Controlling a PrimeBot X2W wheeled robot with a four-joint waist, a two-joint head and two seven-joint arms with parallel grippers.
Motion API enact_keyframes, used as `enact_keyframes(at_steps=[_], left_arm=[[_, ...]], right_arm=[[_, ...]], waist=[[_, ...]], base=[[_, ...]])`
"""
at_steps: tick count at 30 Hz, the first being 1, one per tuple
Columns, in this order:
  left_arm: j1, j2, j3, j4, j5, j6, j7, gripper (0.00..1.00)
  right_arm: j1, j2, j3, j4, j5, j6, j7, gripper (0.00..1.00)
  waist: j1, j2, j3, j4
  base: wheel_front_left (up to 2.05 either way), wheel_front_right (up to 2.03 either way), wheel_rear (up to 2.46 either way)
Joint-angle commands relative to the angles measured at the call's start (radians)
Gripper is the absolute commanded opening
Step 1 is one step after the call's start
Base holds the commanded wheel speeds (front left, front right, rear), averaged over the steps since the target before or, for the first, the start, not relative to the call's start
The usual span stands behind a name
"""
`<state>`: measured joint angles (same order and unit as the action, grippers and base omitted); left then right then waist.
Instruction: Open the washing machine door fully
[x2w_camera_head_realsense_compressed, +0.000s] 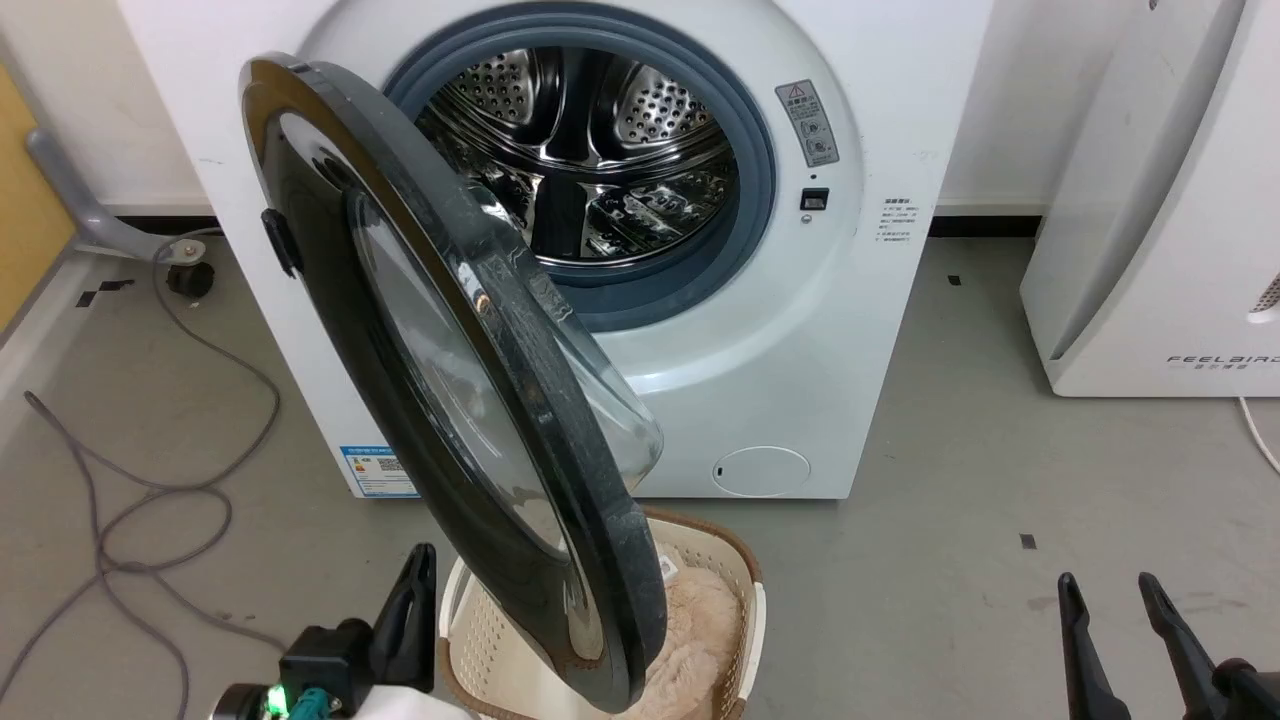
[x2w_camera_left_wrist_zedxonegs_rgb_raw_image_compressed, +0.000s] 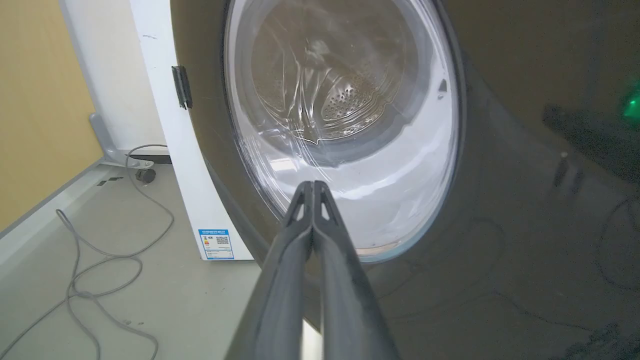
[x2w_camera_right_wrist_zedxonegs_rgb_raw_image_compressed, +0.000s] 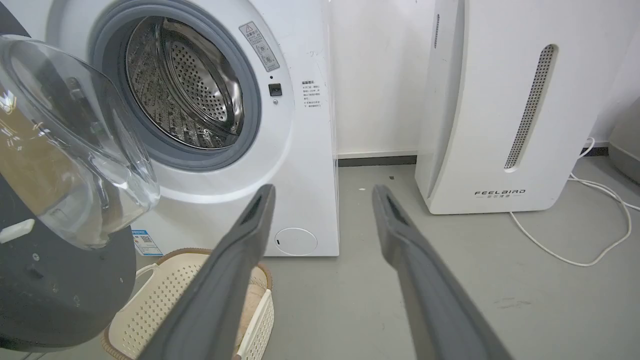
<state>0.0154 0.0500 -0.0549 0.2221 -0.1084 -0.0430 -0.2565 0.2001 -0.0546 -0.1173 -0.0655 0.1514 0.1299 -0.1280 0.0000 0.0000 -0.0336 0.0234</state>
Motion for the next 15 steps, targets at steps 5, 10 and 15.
enact_keyframes(at_steps=[5,10,15], left_arm=[[-0.027,0.002,0.008,-0.069,-0.003,0.008,-0.005,0.0],[-0.06,0.01,0.025,-0.187,0.003,0.024,-0.005,0.0],[-0.102,0.018,0.031,-0.354,0.022,0.043,-0.005,0.0]], right_arm=[[0.013,0.004,-0.001,-0.002,0.006,0.001,0.004,1.0],[0.015,0.004,-0.001,-0.005,0.009,0.001,0.006,1.0],[0.018,0.004,0.001,-0.007,0.011,0.001,0.009,1.0]], waist=[[0.0,0.0,-0.001,0.006],[0.0,0.0,0.0,0.009],[0.0,0.0,0.002,0.009]], base=[[0.0,0.0,0.0],[0.0,0.0,0.0],[0.0,0.0,0.0]])
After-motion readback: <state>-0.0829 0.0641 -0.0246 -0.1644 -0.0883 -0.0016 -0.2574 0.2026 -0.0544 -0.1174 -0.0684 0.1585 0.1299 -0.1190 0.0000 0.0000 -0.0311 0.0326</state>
